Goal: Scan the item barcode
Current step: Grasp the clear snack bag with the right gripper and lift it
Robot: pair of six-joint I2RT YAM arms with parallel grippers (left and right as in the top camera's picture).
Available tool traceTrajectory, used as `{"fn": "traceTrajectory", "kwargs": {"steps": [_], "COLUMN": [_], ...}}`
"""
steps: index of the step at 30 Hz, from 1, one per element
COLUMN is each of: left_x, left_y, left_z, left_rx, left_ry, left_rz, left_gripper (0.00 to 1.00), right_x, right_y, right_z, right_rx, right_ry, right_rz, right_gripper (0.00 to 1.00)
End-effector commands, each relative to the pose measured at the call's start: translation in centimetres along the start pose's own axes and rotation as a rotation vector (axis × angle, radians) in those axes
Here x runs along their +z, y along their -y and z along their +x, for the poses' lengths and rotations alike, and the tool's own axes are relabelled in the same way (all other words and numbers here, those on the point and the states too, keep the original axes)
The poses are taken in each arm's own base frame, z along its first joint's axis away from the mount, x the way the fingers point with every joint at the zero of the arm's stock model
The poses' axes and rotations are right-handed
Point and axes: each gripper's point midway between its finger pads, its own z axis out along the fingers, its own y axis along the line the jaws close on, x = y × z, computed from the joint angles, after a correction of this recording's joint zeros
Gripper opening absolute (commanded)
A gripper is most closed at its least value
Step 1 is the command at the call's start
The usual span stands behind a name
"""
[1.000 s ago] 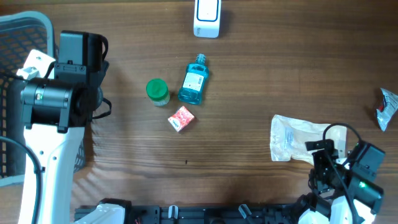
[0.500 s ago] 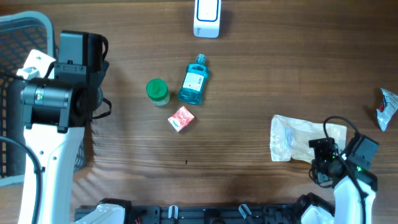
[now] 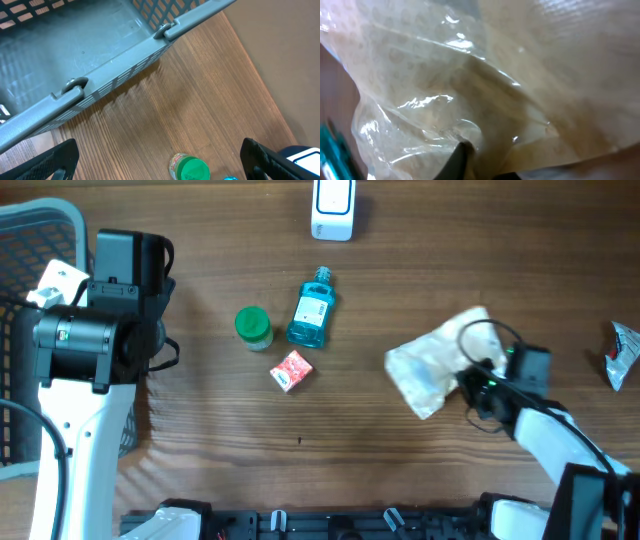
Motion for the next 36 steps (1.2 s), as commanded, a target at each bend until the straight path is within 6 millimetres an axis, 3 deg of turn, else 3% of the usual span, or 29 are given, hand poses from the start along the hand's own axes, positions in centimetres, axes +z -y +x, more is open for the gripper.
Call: {"fn": "traceTrajectory", "kwargs": {"steps": [1,6,13,18,25,31,36], "left_x": [0.1,0.1,0.1,0.1,0.1,0.1,0.1], "left_y": [-0.1,-0.1,-0.1,-0.1,-0.1,-0.1,-0.1], "left_z": [-0.1,-0.1,-0.1,-0.1,-0.1,-0.1,-0.1], "left_rx": [-0.012,-0.012,-0.012,-0.013,-0.012,-0.013,-0.012], "left_ry": [0.003,0.003,0.003,0.003,0.003,0.003,0.003], "left_rz": [-0.006,-0.006,-0.006,-0.006,-0.006,-0.006,-0.006], "left_gripper": [1.0,1.0,1.0,1.0,1.0,1.0,1.0], "right_x": [1.0,0.6,-0.3,-1.5,-4.5,-7.9,-8.5], "right_y": [-1.8,-6.8,-10.0,-10.8,-13.1,-15.0,-16.6], "right_z": [2.4,3.3,4.6,4.3,2.0,-1.6,-1.2], "right_rx": [-0.106,-0.209,-0.356,-0.45,-0.647,-0.805,-1.002], "right_ry": [-0.048,-0.062,-0.12,-0.117,0.009,0.261,0.35], "right_rz": [0.018,-0.058,-0.145,-0.14,-0.084,0.088,0.135], "right_gripper": [0.05,0.05,0.05,0.05,0.05,0.05,0.05]}}
